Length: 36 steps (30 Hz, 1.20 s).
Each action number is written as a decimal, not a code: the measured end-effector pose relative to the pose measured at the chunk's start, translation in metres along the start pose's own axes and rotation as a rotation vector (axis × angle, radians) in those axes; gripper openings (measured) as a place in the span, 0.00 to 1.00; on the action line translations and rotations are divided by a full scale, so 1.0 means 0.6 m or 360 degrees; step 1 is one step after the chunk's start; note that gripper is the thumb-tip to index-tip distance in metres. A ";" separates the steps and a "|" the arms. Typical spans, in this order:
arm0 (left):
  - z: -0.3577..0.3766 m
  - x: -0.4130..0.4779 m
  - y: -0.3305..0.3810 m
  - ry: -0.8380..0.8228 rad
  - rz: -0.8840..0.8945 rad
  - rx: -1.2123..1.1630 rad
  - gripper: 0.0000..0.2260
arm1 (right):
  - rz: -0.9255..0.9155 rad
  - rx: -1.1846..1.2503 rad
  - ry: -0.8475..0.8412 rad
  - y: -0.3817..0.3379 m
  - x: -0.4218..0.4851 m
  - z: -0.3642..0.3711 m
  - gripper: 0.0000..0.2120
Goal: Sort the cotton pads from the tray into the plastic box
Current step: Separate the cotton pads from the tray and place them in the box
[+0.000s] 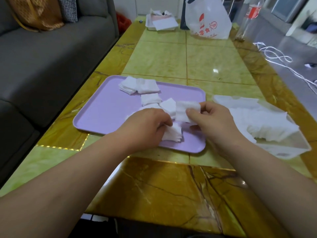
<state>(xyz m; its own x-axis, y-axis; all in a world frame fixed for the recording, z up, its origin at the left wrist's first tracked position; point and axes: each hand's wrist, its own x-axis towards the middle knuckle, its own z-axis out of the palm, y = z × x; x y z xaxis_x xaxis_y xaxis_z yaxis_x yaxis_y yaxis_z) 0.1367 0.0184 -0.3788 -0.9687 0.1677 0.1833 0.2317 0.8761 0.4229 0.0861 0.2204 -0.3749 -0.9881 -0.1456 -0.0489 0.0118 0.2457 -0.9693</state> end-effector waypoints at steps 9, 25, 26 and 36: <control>-0.036 0.003 0.016 0.0275 -0.0371 -0.1125 0.07 | 0.0137 0.0285 -0.0205 0.000 -0.001 0.014 0.07; -0.020 0.010 0.015 0.0256 -0.0394 -0.1129 0.03 | 0.0382 0.0620 -0.0480 -0.024 -0.012 0.021 0.14; -0.019 0.010 0.016 0.0257 -0.0391 -0.1121 0.03 | 0.0397 0.0638 -0.0476 -0.024 -0.012 0.021 0.14; -0.017 0.014 0.016 0.0353 -0.0430 -0.1039 0.02 | 0.0141 0.0480 -0.0580 -0.014 -0.017 0.017 0.14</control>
<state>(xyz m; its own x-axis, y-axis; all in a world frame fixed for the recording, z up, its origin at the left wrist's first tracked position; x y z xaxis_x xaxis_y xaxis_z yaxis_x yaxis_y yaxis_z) 0.1319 0.0236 -0.3644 -0.9746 -0.1714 0.1439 0.0611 0.4149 0.9078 0.0976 0.2101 -0.3688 -0.8639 -0.4763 -0.1634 0.1904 -0.0086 -0.9817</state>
